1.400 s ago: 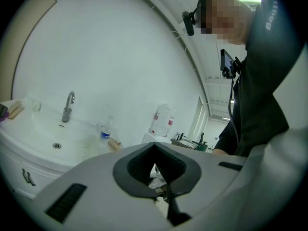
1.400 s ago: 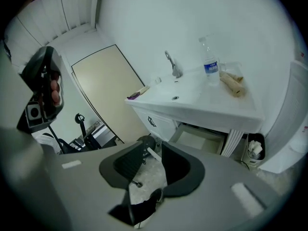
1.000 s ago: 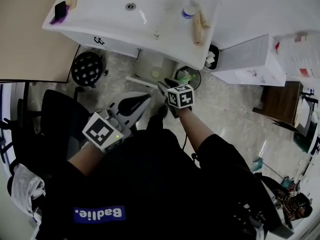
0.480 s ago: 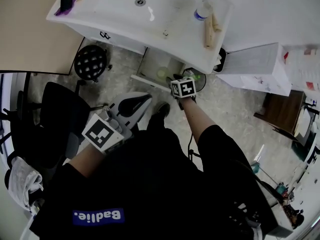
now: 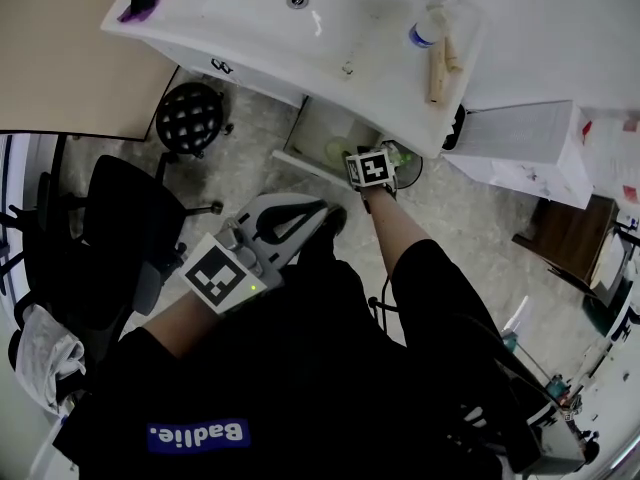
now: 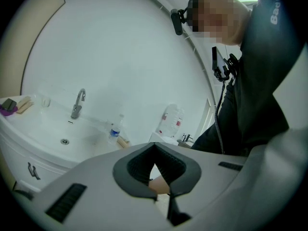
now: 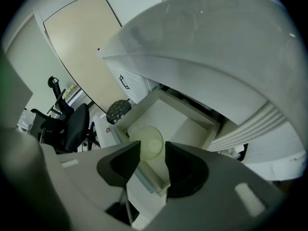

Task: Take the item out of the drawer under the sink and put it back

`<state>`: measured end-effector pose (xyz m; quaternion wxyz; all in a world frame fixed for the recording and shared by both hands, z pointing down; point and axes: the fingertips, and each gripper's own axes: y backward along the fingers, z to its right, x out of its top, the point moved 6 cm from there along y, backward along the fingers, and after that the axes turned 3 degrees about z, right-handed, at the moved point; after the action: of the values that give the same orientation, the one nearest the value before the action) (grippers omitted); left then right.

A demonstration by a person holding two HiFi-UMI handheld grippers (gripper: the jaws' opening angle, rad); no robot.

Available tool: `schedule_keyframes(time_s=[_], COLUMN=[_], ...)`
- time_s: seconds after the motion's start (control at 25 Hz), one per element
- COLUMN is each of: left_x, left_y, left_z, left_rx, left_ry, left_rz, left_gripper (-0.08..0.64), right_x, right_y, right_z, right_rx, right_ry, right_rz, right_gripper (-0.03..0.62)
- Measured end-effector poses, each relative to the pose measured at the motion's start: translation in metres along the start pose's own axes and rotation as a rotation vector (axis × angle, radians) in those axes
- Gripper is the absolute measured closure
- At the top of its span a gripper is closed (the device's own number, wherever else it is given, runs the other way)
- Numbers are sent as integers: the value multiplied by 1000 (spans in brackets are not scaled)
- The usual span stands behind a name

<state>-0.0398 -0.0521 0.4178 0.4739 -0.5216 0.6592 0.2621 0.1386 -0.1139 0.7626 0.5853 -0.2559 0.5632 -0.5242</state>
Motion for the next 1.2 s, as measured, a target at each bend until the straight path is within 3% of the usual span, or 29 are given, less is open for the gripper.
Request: schedule_keyframes(time_s=[0.32,1.08,1.2], left_x=[-14,-22,-25], left_y=[2,9,11], left_z=[-5,-34,-38], left_rx=[9,45,51], left_ry=[29,50,55], left_rz=[-22,-57,-61], left_gripper=[569,569,569], right_x=[1,-5,-5], right_y=[-24,-66,-69], right_z=[7,25,22], right_rx=[-17,-46,-61], right_ry=[94,41,99], right_rz=[-72,-136,-148], right_gripper=[460,460,493])
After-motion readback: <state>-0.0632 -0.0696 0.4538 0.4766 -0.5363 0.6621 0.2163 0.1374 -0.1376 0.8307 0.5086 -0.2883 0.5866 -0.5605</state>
